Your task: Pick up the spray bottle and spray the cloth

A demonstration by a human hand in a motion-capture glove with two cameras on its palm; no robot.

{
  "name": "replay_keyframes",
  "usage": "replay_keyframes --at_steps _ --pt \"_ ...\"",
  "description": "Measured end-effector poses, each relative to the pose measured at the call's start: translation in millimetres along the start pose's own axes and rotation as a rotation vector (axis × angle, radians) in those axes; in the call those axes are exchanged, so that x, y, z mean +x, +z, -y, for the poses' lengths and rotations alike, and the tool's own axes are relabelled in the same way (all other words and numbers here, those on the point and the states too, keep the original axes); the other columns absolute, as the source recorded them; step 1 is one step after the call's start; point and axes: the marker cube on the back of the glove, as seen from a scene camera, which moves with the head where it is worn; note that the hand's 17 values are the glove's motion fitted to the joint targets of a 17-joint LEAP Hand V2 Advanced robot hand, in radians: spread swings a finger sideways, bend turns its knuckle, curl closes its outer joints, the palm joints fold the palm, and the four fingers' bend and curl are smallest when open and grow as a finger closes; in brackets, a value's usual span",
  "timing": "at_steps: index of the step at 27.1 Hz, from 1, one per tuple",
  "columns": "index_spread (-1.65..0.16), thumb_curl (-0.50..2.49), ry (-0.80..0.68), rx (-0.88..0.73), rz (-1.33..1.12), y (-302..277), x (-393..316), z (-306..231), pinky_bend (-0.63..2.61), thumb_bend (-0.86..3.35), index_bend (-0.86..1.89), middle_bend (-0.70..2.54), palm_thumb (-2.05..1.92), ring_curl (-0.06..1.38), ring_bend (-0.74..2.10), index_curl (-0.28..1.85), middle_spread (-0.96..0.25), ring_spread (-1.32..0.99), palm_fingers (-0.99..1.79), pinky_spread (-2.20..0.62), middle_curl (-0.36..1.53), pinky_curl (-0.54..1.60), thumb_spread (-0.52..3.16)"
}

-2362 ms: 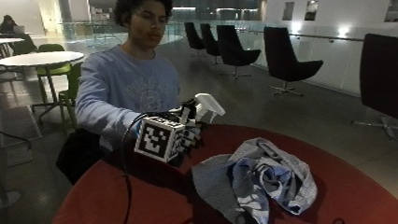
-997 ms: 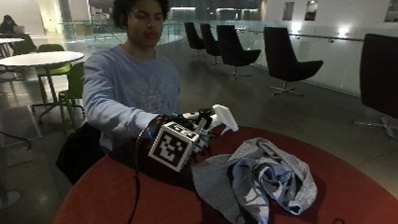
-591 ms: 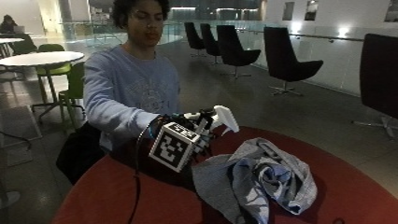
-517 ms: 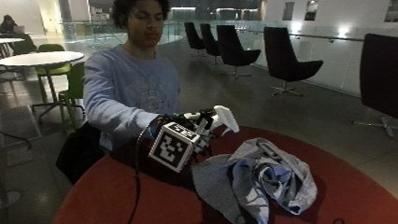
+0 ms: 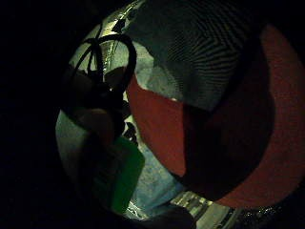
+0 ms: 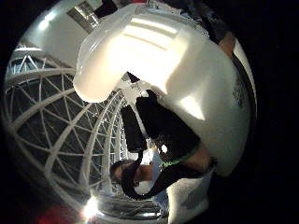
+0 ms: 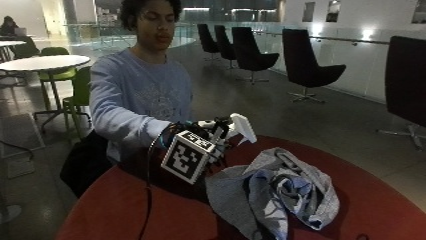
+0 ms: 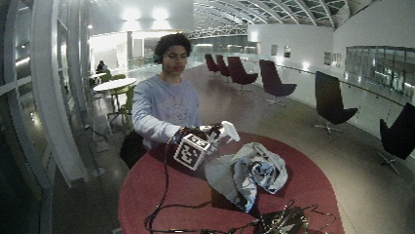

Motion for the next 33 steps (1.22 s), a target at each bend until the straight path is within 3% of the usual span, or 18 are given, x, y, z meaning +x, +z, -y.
replay_keyframes --at_steps 9,17,24,33 --pt "-0.21 0.26 -0.050 0.022 0.007 4 -8 -2 0.37 -0.02 0.11 0.36 0.37 0.46 0.63 0.28 -0.01 0.00 1.13 0.10 0.49 0.40 1.21" --pt "-0.22 0.26 -0.281 0.065 0.090 21 -45 -4 0.36 -0.03 0.11 0.36 0.36 0.46 0.63 0.28 -0.02 0.00 1.12 0.11 0.49 0.40 1.19" --pt "-0.25 0.27 -0.531 0.013 0.103 113 -54 -4 0.33 -0.02 0.12 0.35 0.35 0.45 0.62 0.28 -0.04 -0.02 1.08 0.10 0.49 0.39 1.12" --pt "-0.28 0.28 -0.636 -0.038 0.091 196 -56 26 0.17 -0.02 0.16 0.32 0.38 0.45 0.57 0.31 -0.05 -0.03 0.97 0.16 0.48 0.35 1.04"
